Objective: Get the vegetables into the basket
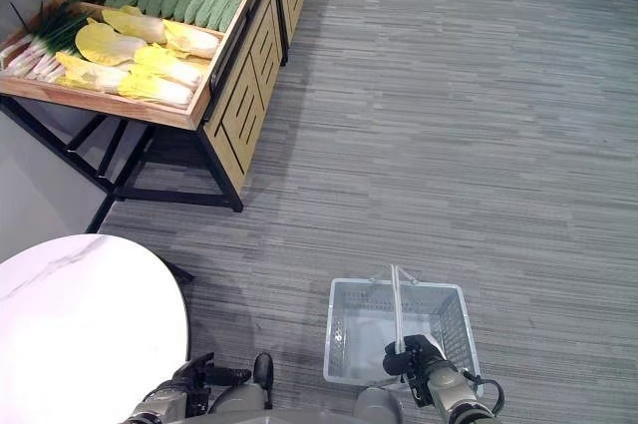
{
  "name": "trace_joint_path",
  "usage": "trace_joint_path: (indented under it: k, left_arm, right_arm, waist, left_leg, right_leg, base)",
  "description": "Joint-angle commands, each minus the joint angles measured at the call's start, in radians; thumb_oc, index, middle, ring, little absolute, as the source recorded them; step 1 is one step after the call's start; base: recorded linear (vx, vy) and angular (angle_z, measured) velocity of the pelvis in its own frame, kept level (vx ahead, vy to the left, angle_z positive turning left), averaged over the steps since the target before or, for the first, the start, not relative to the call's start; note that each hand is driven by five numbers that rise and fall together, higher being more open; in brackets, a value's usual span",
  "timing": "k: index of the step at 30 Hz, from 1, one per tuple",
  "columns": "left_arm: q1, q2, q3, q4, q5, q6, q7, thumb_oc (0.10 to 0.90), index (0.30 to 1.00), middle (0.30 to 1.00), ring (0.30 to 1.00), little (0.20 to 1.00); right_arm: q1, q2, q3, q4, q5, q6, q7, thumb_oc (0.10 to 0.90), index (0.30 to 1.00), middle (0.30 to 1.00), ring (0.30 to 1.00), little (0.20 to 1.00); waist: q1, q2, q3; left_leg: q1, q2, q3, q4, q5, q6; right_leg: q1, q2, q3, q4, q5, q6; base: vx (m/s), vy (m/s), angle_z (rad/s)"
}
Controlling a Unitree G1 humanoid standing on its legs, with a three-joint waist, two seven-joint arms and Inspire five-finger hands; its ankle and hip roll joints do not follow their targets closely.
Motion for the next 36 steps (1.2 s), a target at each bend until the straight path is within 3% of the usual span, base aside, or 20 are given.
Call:
trace_joint_path:
  k: [1,8,19,23,24,26,27,30,32,36]
  left_arm:
    - [-0.011,0.027,-0.020,0.045,0.041,-0.002,0.016,0.900,1.000,1.000,1.000,1.000]
    - [-0.001,0.038,-0.012,0.057,0.058,-0.002,0.015,0.900,1.000,1.000,1.000,1.000]
    - [-0.002,0.042,0.003,0.046,0.041,-0.010,0.013,0.900,1.000,1.000,1.000,1.000]
    - [-0.009,0.051,0.007,0.043,0.033,-0.008,0.008,0.900,1.000,1.000,1.000,1.000]
    - [-0.009,0.056,0.009,0.043,0.032,-0.007,0.007,0.900,1.000,1.000,1.000,1.000]
    - [-0.008,0.056,0.008,0.040,0.033,-0.006,0.006,0.900,1.000,1.000,1.000,1.000]
    - [-0.014,0.057,0.004,0.044,0.038,-0.001,0.003,0.900,1.000,1.000,1.000,1.000]
    - [-0.017,0.061,0.001,0.042,0.039,0.000,0.000,0.900,1.000,1.000,1.000,1.000]
    - [-0.033,0.069,-0.015,0.038,0.056,-0.001,0.000,0.900,1.000,1.000,1.000,1.000]
    - [-0.048,0.067,-0.015,0.042,0.052,-0.001,0.004,0.900,1.000,1.000,1.000,1.000]
  right_arm:
    - [-0.054,-0.017,0.002,-0.042,0.027,-0.051,-0.003,0.400,0.300,0.300,0.300,0.300]
    - [-0.039,0.000,-0.010,-0.018,0.019,-0.048,0.002,0.400,0.300,0.300,0.300,0.300]
    - [-0.055,0.010,-0.016,0.006,0.022,-0.051,0.009,0.400,0.300,0.300,0.300,0.300]
    - [-0.060,0.010,-0.024,0.015,0.028,-0.049,0.017,0.400,0.300,0.300,0.300,0.300]
    - [-0.060,0.010,-0.023,0.019,0.029,-0.049,0.020,0.400,0.300,0.300,0.300,0.300]
    - [-0.059,0.007,-0.024,0.020,0.028,-0.048,0.020,0.400,0.300,0.300,0.300,0.300]
    - [-0.057,0.005,-0.024,0.022,0.029,-0.049,0.026,0.400,0.300,0.300,0.300,0.300]
    - [-0.055,0.004,-0.026,0.026,0.032,-0.050,0.027,0.400,0.300,0.300,0.300,0.300]
    - [-0.061,-0.003,-0.020,0.028,0.030,-0.046,0.032,0.400,0.300,0.300,0.300,0.300]
    - [-0.070,-0.008,-0.017,0.029,0.035,-0.051,0.025,0.400,0.300,0.300,0.300,0.300]
  waist:
    - [0.007,-0.025,0.000]
    - [0.005,-0.028,-0.022]
    - [0.018,-0.043,-0.026]
    - [0.020,-0.053,-0.014]
    - [0.020,-0.054,-0.005]
    - [0.021,-0.053,0.001]
    - [0.011,-0.044,0.016]
    - [0.006,-0.038,0.023]
    - [-0.009,-0.043,0.030]
    - [-0.049,-0.056,0.049]
  left_leg:
    - [-0.060,-0.049,-0.022,0.045,-0.011,0.021]
    - [-0.008,-0.070,-0.004,-0.001,-0.025,0.038]
    - [0.004,-0.110,0.038,0.037,-0.082,0.075]
    - [0.008,-0.133,0.039,0.064,-0.112,0.105]
    - [0.020,-0.141,0.036,0.062,-0.120,0.118]
    - [0.029,-0.146,0.036,0.059,-0.121,0.125]
    - [0.049,-0.148,0.024,0.051,-0.122,0.135]
    - [0.072,-0.146,0.013,0.035,-0.128,0.139]
    - [0.098,-0.149,0.000,0.013,-0.137,0.129]
    - [0.143,-0.157,-0.048,0.008,-0.167,0.115]
  right_leg:
    - [0.055,0.037,-0.028,0.045,-0.141,0.009]
    - [0.062,0.007,-0.014,0.058,-0.134,0.035]
    - [0.032,-0.045,0.031,0.115,-0.116,0.075]
    - [-0.014,-0.068,0.046,0.230,-0.106,0.091]
    - [-0.051,-0.080,0.057,0.308,-0.065,0.095]
    - [-0.070,-0.088,0.068,0.354,-0.037,0.096]
    - [-0.103,-0.090,0.083,0.435,-0.002,0.085]
    - [-0.140,-0.081,0.086,0.475,-0.004,0.073]
    - [-0.190,-0.055,0.071,0.374,-0.010,0.061]
    - [-0.278,-0.002,0.093,0.148,0.046,0.080]
  base:
    - [0.09,0.121,-0.04]
    - [0.06,0.083,-0.02]
    - [0.04,0.092,-0.15]
    - [0.05,0.152,-0.13]
    - [0.06,0.169,-0.18]
    - [0.06,0.117,-0.22]
    - [0.06,0.125,-0.21]
    - [0.12,0.070,-0.06]
    - [0.23,-0.022,0.06]
    - [0.26,-0.088,0.25]
